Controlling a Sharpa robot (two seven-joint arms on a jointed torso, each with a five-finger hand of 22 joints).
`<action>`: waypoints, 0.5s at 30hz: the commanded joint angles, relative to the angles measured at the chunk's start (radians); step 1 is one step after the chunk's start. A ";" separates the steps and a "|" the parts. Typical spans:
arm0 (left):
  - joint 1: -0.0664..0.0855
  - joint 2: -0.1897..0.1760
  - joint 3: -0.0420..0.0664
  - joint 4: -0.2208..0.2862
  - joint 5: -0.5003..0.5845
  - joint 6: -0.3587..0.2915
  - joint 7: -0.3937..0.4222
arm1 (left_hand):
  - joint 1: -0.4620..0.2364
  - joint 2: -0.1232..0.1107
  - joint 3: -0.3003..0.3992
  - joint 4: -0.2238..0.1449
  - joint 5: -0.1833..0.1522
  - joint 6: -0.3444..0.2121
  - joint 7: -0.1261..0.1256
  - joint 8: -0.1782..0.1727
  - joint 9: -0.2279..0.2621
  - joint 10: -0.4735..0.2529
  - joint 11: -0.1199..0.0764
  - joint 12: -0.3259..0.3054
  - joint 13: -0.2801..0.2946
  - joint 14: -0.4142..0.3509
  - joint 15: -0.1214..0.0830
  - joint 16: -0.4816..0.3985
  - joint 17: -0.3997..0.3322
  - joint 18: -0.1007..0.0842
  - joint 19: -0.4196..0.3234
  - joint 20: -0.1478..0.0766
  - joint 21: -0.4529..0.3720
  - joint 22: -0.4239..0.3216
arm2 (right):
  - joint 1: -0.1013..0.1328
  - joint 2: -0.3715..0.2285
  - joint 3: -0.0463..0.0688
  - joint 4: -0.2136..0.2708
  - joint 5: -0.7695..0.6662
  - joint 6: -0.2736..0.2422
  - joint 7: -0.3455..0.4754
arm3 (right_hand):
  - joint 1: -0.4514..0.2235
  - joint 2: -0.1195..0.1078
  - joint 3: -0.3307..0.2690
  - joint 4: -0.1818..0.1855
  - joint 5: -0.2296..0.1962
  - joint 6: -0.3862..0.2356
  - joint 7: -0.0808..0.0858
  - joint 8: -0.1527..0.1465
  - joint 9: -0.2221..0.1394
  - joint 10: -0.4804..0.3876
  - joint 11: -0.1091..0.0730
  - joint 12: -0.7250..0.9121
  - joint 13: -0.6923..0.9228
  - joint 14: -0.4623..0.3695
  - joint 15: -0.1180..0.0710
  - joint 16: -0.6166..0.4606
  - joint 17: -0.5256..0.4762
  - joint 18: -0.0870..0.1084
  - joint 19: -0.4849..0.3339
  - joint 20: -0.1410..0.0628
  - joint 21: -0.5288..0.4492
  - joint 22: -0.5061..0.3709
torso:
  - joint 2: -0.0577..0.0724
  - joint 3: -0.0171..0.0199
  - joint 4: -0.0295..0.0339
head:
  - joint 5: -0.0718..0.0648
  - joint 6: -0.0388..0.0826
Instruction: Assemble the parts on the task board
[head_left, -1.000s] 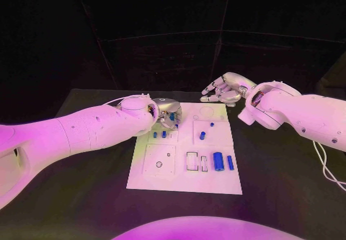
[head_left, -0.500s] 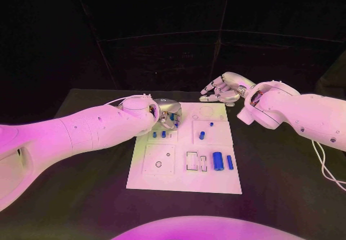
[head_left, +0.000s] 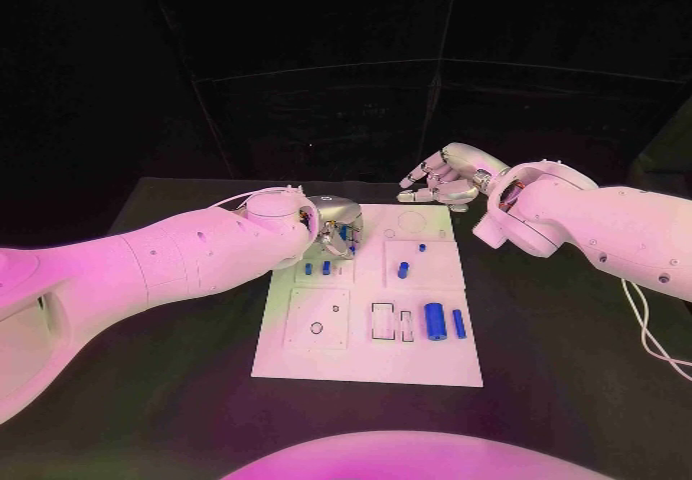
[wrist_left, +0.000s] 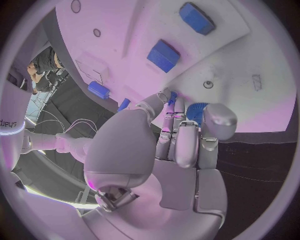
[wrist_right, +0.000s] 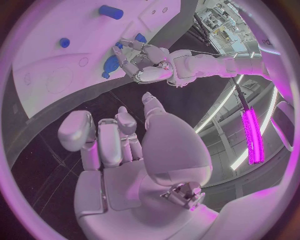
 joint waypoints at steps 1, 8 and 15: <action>-0.007 -0.004 -0.004 0.000 -0.011 -0.012 0.000 | 0.006 0.014 0.017 -0.006 -0.009 0.012 0.001 -0.006 0.002 0.019 -0.004 -0.005 0.002 0.010 -0.009 0.005 0.004 -0.011 0.008 -0.004 0.013 0.015 | 0.002 0.001 0.001 0.001 -0.001 -0.006 0.007 | -0.002 0.009 -0.005 0.001 0.004 -0.002 -0.005 0.004 -0.001 -0.004 -0.002 -0.001 0.001 0.030 -0.006 -0.005 0.001 0.006 -0.002 -0.003 -0.003 0.001 | -0.001 -0.0005 0.0010 | -0.001 0.002; -0.007 -0.037 0.019 0.032 -0.010 -0.104 0.032 | 0.005 0.014 0.073 -0.028 -0.055 0.036 0.001 -0.026 0.003 0.059 -0.008 -0.037 -0.002 0.018 -0.012 0.011 0.005 -0.017 0.018 -0.010 0.045 0.050 | 0.002 0.000 0.001 0.001 -0.001 -0.008 0.009 | -0.002 0.009 -0.005 0.001 0.004 -0.002 -0.005 0.004 -0.001 -0.004 -0.002 -0.001 0.001 0.030 -0.006 -0.005 0.001 0.006 -0.002 -0.003 -0.003 0.001 | -0.001 0.0002 0.0014 | -0.002 0.005; -0.004 -0.073 0.063 0.073 0.013 -0.120 0.038 | -0.001 0.010 0.079 -0.030 -0.056 0.040 0.001 -0.030 0.003 0.064 -0.008 -0.044 -0.002 0.018 -0.013 0.012 0.004 -0.018 0.019 -0.010 0.050 0.055 | 0.002 0.001 0.001 -0.001 -0.001 -0.008 0.009 | -0.002 0.009 -0.005 0.001 0.004 -0.002 -0.005 0.004 -0.001 -0.004 -0.002 -0.001 0.001 0.030 -0.006 -0.005 0.001 0.006 -0.002 -0.003 -0.003 0.001 | -0.001 0.0000 0.0019 | -0.001 0.010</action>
